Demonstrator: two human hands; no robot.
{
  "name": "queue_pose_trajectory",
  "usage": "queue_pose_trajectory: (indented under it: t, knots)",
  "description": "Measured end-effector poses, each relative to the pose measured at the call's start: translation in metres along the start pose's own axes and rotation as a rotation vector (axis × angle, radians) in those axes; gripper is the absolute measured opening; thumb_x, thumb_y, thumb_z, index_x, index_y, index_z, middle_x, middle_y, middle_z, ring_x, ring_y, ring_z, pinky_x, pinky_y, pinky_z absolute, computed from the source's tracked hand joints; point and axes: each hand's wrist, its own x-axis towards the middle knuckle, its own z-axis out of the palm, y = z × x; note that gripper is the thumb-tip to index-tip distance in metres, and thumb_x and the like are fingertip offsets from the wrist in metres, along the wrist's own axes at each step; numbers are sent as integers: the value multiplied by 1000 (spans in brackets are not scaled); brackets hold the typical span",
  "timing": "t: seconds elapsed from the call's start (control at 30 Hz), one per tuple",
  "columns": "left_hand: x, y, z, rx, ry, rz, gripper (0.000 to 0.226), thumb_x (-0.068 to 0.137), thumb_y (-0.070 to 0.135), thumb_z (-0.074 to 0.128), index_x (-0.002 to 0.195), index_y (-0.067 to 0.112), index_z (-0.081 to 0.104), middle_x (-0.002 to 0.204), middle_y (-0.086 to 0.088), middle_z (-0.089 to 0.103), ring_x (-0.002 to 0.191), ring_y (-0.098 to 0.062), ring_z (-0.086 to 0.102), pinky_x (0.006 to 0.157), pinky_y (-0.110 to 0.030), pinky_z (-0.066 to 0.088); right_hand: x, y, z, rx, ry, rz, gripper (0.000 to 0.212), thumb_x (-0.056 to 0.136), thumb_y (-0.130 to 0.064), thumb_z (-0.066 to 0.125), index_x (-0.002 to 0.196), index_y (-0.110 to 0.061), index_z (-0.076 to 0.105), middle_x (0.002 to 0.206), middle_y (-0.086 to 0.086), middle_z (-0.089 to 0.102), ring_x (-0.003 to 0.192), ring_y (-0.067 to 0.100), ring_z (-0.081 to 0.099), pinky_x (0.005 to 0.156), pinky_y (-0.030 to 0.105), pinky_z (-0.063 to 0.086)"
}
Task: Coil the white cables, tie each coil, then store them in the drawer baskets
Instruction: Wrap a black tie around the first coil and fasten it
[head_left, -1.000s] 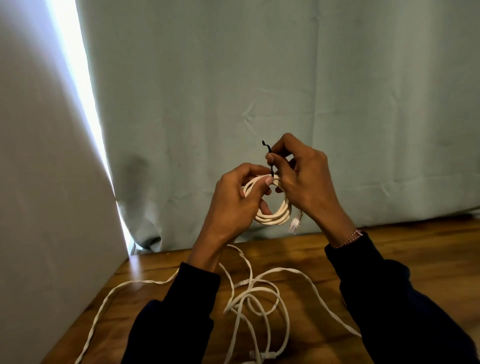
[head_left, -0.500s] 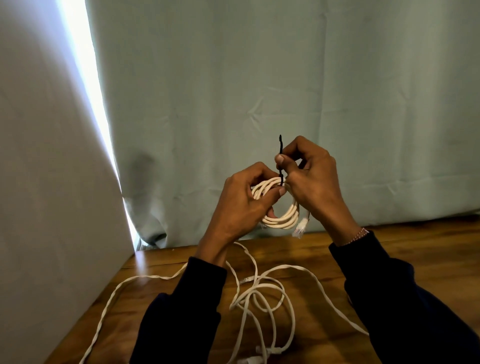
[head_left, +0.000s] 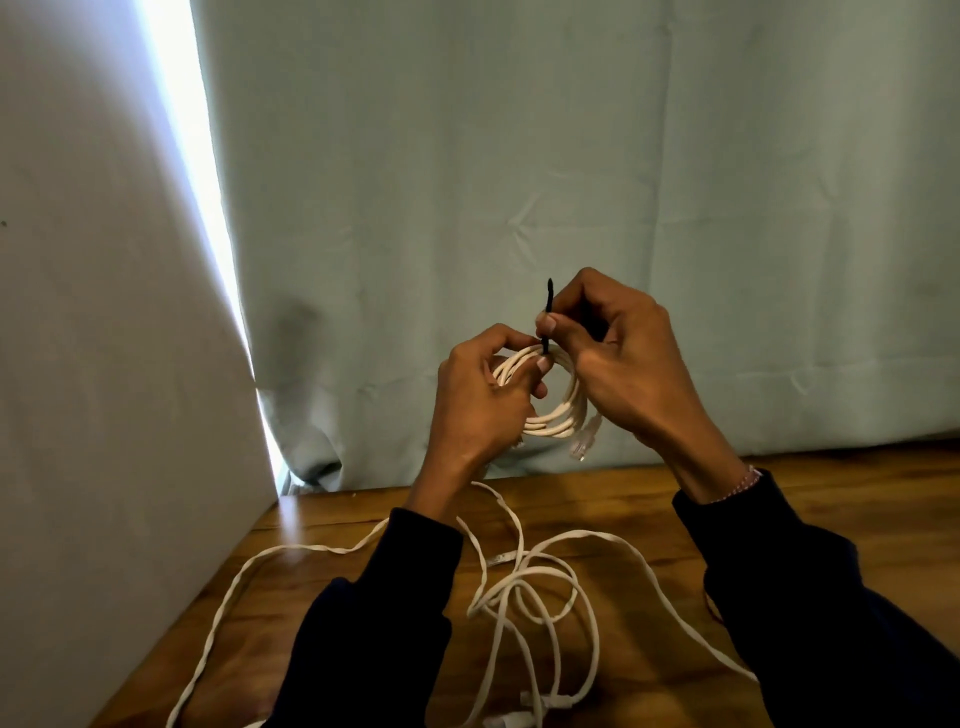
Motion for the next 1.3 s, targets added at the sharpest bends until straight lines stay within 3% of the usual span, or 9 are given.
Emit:
queue_pose_trajectory:
  t: [0.1, 0.27, 0.4, 0.47, 0.57, 0.7, 0.83, 1.03, 1.3]
  knots:
    - [0, 3, -1, 4, 11, -4, 16, 93, 20, 69, 108, 16, 70, 77, -4, 72, 57, -7, 67, 45, -18, 47, 1, 0, -5, -7, -41, -27, 5, 94, -20, 68, 92, -17, 65, 82, -7, 68, 77, 7, 66, 68, 19, 56]
    - [4, 4, -6, 40, 62, -28, 20, 92, 21, 69, 112, 20, 70, 83, -3, 73, 60, -9, 68, 44, -18, 47, 2, -7, -10, -153, -106, -74, 5, 92, -29, 69, 93, -24, 69, 84, -12, 65, 75, 7, 62, 62, 12, 46]
    - [6, 3, -11, 39, 134, -14, 28, 89, 23, 73, 117, 21, 69, 99, -3, 73, 73, -19, 72, 61, -30, 61, 1, -8, -9, -263, -150, -1, 9, 87, -36, 73, 91, -34, 65, 106, -9, 54, 86, 7, 52, 65, 13, 40]
    - [7, 3, -12, 26, 146, -7, 25, 90, 18, 72, 115, 16, 72, 102, -4, 73, 69, -19, 72, 62, -28, 61, 0, -9, -5, -269, -163, 30, 12, 85, -40, 74, 91, -36, 65, 110, -8, 53, 94, 8, 51, 66, 14, 39]
    - [7, 2, -14, -55, 123, -34, 22, 92, 11, 70, 114, 9, 72, 87, -8, 73, 54, -12, 68, 54, -21, 54, 0, -6, -3, -270, -184, 65, 12, 83, -43, 75, 89, -36, 67, 113, -6, 58, 97, 8, 53, 76, 23, 49]
    - [11, -1, -16, -184, 62, -97, 19, 94, 7, 66, 112, 6, 72, 65, -6, 68, 52, -13, 63, 57, -23, 53, 2, -3, -7, -242, -245, 94, 11, 85, -35, 76, 92, -26, 76, 109, -5, 70, 80, 0, 61, 71, 18, 48]
    - [12, -2, -17, -307, -8, -145, 17, 95, 4, 64, 110, 4, 72, 66, -8, 65, 54, -14, 57, 59, -28, 52, 2, -4, -11, -204, -267, 131, 17, 86, -32, 76, 100, -23, 79, 104, -5, 75, 88, 6, 68, 81, 28, 57]
    - [12, -4, -15, -414, -86, -184, 15, 93, 2, 65, 107, -1, 71, 74, -14, 63, 56, -14, 54, 56, -27, 48, 1, -6, -16, -300, -298, 112, 13, 86, -32, 75, 96, -24, 80, 98, -3, 76, 84, 7, 66, 75, 24, 53]
    - [9, -4, -15, -206, -92, -103, 18, 94, 13, 68, 109, 4, 69, 74, -7, 64, 53, -9, 56, 53, -21, 47, -2, -11, -15, -382, -349, 77, 23, 90, -27, 73, 111, -19, 78, 105, 1, 76, 79, 12, 68, 73, 26, 58]
